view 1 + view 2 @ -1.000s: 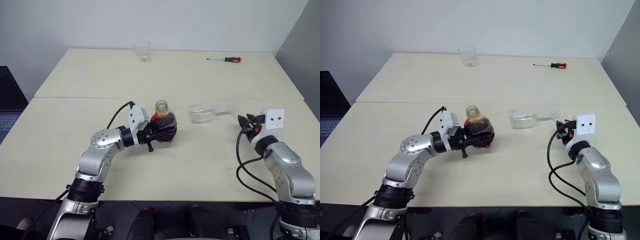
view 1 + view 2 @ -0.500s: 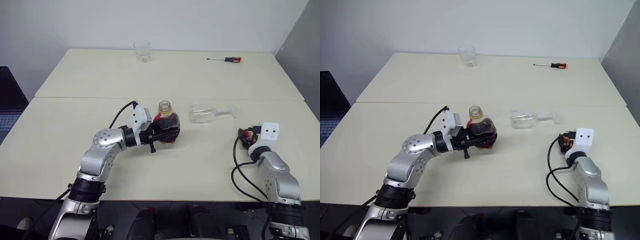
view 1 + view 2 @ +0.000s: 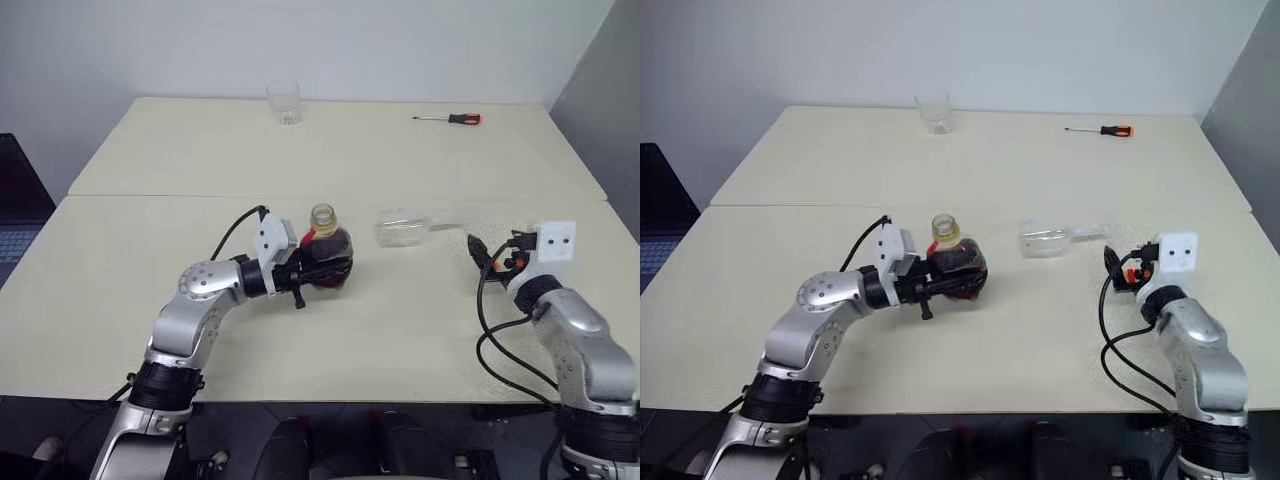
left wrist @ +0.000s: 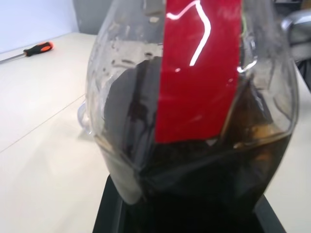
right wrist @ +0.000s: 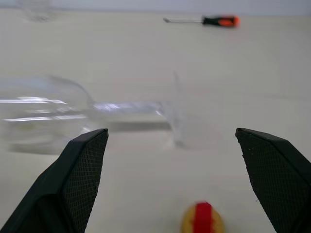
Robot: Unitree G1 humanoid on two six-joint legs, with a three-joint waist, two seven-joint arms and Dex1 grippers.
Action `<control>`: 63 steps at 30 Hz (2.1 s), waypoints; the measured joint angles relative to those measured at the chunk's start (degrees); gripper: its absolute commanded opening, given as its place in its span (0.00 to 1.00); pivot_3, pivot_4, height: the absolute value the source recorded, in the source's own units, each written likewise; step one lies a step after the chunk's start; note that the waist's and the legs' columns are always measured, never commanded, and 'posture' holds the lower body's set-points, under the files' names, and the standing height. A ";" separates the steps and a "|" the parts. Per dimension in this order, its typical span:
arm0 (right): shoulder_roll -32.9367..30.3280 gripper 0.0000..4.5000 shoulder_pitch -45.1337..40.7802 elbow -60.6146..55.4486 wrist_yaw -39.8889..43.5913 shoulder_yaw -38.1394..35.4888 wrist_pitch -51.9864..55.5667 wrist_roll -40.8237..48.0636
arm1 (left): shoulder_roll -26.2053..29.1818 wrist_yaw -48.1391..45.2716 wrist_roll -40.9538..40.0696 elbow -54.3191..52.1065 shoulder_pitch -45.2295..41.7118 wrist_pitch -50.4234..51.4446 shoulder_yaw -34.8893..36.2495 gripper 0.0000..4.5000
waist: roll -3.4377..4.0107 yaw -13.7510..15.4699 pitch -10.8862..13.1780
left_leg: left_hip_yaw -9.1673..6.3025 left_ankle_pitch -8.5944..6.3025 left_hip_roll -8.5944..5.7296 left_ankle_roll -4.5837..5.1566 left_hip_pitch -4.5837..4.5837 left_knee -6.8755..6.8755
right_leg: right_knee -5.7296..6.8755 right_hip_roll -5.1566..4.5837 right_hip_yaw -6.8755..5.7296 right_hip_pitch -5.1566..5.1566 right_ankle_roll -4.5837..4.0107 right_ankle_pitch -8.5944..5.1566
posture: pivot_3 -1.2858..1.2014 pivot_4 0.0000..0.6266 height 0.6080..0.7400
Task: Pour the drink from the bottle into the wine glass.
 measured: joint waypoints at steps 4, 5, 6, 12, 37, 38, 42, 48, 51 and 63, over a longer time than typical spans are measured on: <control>-4.19 1.00 2.88 -5.74 8.97 2.86 1.11 5.20 | 1.08 3.26 -0.30 -1.90 2.59 2.45 2.63 0.22 | 0.00 0.05 0.00 | -0.02 0.00 -0.02 0.01 0.02 0.02 | -0.01 -0.01 -0.02 0.07 0.00 0.00 | 0.52 0.24 1.00; -5.01 1.00 3.55 -6.56 11.78 4.39 0.77 5.76 | 1.04 4.77 -0.30 -1.89 3.10 2.94 3.52 0.22 | 0.00 0.06 0.00 | -0.03 0.00 -0.02 0.01 0.02 0.04 | -0.01 0.00 -0.03 0.07 0.00 0.00 | 0.52 0.24 1.00; -5.61 1.00 3.77 -6.99 13.67 5.64 0.35 6.09 | 0.99 6.03 -0.23 -1.86 3.28 3.43 4.18 0.22 | -0.01 0.07 0.00 | -0.04 0.00 -0.02 0.01 0.02 0.04 | -0.01 -0.01 -0.04 0.07 0.01 0.00 | 0.52 0.24 1.00; -6.16 1.00 -0.19 -6.81 20.48 13.07 -4.96 4.43 | 0.09 15.85 2.87 3.47 0.86 2.52 7.79 0.22 | -0.01 0.09 0.00 | -0.05 0.00 -0.03 0.01 0.05 0.06 | 0.00 0.00 -0.06 0.07 0.01 0.00 | 0.52 0.24 1.00; 10.10 1.00 -14.87 3.06 15.77 28.32 -6.54 -4.78 | 1.53 31.65 13.82 60.15 -22.20 -30.59 15.38 0.22 | -0.09 0.08 -0.02 | -0.04 0.02 -0.11 -0.02 -0.04 0.08 | 0.01 -0.12 -0.12 -0.06 0.00 0.01 | 0.52 0.24 1.00; 10.24 1.00 -14.90 3.31 15.63 28.31 -6.39 -4.96 | 1.16 31.67 13.79 61.34 -22.20 -31.05 15.39 0.22 | -0.10 0.09 -0.03 | -0.04 0.02 -0.10 -0.02 -0.04 0.08 | 0.01 -0.12 -0.13 -0.07 0.00 0.01 | 0.52 0.24 1.00; 10.54 1.00 -14.97 4.07 15.07 28.29 -6.10 -5.50 | -0.35 31.99 13.54 62.62 -22.16 -31.43 15.93 0.22 | -0.11 0.07 -0.02 | -0.05 0.02 -0.10 -0.01 -0.05 0.08 | 0.02 -0.11 -0.14 -0.08 0.00 0.01 | 0.52 0.24 1.00; 10.49 1.00 -15.00 4.07 14.95 28.14 -6.08 -5.89 | -1.84 32.37 13.05 62.39 -21.54 -31.64 17.35 0.22 | -0.12 0.01 -0.03 | -0.05 0.02 -0.08 -0.02 -0.04 0.08 | 0.04 -0.11 -0.14 -0.08 0.00 0.01 | 0.52 0.24 1.00; 10.46 1.00 -15.00 4.07 14.96 28.09 -6.07 -5.89 | -2.13 33.43 12.49 61.96 -21.06 -31.64 17.94 0.22 | -0.12 0.01 -0.03 | -0.05 0.02 -0.08 -0.02 -0.04 0.08 | 0.04 -0.11 -0.13 -0.08 0.00 0.01 | 0.52 0.24 1.00; 10.02 1.00 -15.20 4.10 15.24 27.50 -6.04 -5.89 | -2.28 34.77 11.26 59.43 -19.55 -31.20 19.42 0.70 | -0.13 0.02 -0.04 | -0.06 0.02 -0.08 -0.02 -0.03 0.07 | 0.06 -0.11 -0.14 -0.08 0.00 0.01 | 0.52 0.24 1.00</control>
